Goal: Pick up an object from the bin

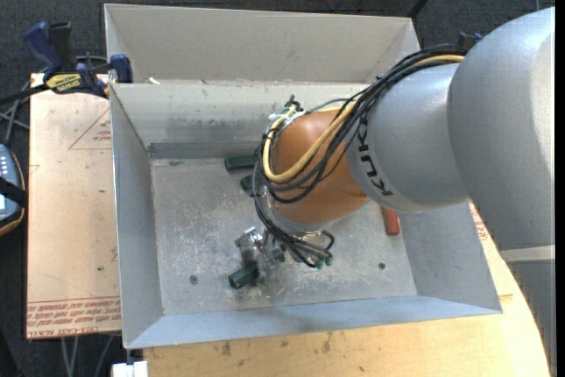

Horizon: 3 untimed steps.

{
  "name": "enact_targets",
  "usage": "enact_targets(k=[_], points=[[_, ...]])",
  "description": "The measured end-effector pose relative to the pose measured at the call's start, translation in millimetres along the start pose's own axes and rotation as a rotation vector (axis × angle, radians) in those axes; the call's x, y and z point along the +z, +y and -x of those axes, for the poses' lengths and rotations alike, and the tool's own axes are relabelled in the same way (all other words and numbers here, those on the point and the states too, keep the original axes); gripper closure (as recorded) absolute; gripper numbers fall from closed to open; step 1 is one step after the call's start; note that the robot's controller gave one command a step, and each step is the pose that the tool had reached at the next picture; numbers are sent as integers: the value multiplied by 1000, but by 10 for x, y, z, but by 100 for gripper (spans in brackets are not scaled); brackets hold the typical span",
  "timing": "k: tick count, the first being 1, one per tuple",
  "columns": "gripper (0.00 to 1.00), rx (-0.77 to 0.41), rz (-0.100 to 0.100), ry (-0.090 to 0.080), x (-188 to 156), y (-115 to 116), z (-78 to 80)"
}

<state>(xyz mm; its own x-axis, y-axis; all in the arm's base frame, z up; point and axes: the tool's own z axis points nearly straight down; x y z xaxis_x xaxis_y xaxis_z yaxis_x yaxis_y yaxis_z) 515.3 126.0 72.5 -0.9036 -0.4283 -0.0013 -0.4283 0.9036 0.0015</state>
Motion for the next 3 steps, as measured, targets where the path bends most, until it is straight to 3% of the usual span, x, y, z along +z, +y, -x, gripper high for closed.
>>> enact_targets(k=[1, 2, 3], points=[[0, 36, -1, -2, -157, 224, -74], [100, 56, 0, 0, 23, 326, -104], [100, 56, 0, 0, 23, 326, -104]])
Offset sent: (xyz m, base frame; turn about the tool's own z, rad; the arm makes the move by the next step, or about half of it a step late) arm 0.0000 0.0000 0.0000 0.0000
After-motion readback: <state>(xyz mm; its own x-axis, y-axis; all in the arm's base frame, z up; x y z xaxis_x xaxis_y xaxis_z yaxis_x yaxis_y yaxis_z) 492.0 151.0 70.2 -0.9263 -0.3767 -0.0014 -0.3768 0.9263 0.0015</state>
